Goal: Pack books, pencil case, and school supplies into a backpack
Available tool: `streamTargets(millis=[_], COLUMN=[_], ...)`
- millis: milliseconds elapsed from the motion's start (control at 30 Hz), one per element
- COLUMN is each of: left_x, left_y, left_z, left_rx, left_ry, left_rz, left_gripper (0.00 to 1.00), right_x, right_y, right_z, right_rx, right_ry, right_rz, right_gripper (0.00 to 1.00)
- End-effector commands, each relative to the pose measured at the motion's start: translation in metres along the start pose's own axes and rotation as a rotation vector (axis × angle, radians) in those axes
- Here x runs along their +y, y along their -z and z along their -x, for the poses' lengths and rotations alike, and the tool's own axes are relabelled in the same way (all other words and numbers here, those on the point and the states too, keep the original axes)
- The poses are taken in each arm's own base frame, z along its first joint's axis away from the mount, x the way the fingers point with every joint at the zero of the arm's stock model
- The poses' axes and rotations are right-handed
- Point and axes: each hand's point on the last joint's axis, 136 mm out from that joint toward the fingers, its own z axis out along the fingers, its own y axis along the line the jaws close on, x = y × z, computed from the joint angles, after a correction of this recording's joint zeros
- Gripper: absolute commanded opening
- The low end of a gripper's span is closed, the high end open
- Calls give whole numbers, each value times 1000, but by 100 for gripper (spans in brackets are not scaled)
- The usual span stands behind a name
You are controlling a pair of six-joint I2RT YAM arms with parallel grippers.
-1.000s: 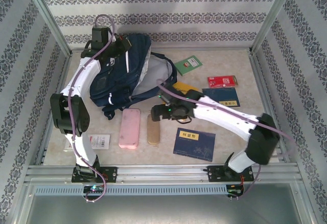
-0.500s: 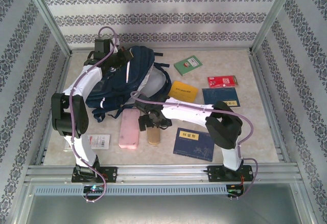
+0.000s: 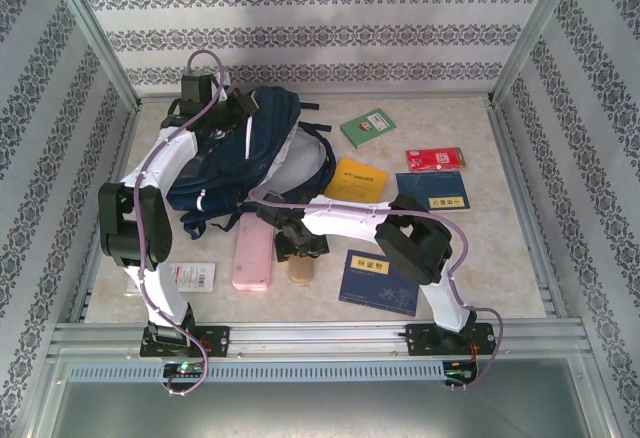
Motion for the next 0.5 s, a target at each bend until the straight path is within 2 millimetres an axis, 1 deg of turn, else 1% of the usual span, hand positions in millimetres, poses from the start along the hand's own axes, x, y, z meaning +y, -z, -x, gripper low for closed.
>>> streamTargets(millis=[0,67,167,233,367,467], left_x=[-40,-41,-48,-58,-77,-91], left_y=[24,27,35,44,60,66], left_z=[31,31,31,33,33,28], left_rx=[-101,-95,-74,-69,-25,14], left_ry=[-72,-73,-104,-147,-194,-206], left_rz=[-111,-101,-79,-73,-70,-103], left_gripper=[0,0,0,0,0,0], right_x=[-3,-6,-13,-20,-32,-42], right_y=[4,11,29,45,83,120], right_z=[4,4,4,6,10,17], right_rx=[-35,-52,-91,-127,-219,-317], right_ry=[-17,-19,-21,-27,-36,-48], right_rz=[1,8,18,36,114,200], right_gripper=[63,57,56,55,54,54])
